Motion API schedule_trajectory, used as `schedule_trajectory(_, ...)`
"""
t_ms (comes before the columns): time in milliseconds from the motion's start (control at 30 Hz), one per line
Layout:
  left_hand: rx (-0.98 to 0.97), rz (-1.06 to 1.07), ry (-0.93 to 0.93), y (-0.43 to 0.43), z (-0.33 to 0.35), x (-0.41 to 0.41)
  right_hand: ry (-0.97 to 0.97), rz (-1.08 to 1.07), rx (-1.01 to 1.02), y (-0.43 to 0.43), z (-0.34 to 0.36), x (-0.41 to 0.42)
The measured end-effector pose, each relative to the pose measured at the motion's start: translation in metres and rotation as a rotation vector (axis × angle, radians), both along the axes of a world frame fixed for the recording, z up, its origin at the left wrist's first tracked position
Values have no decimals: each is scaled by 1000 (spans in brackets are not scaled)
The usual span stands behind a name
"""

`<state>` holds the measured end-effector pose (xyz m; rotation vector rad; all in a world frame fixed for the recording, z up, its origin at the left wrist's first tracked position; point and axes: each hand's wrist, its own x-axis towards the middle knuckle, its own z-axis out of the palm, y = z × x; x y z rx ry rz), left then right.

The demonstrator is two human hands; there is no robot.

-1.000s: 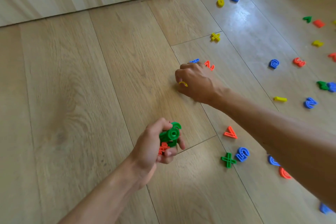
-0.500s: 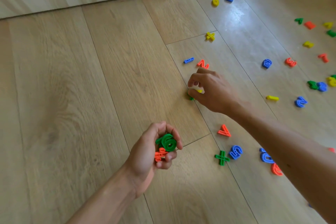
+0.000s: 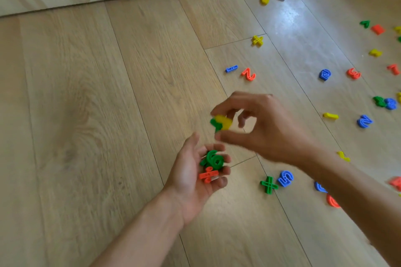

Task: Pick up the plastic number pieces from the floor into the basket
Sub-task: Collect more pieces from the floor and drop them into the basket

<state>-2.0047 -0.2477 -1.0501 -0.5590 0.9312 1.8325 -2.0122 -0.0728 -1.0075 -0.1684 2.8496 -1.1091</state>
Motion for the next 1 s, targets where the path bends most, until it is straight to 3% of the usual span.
schedule_trajectory(100,107,47,12,11,4,0,-93,101,71,-25,15,30)
schedule_trajectory(167,70,42,19,16,5,1,-126,88,44,-27,15,46)
schedule_trajectory(300,1,-13,25,16,4,7,-44,-152,-62,9,6,73)
schedule_trajectory(367,-42,-63,39,16,4,13,-175,-267,102,28,-4,86)
schedule_trajectory(433,-79,-95,38,16,2,21,-373,-262,376,37,-18,101)
schedule_trajectory(500,-106,-111,24,15,0,31,-445,-234,496,38,-34,115)
schedule_trajectory(733,-127,-128,-10,7,-1,53,-371,-347,459,39,-56,121)
schedule_trajectory(1000,-153,-115,-13,0,-3,58,-368,-285,410,43,-58,111)
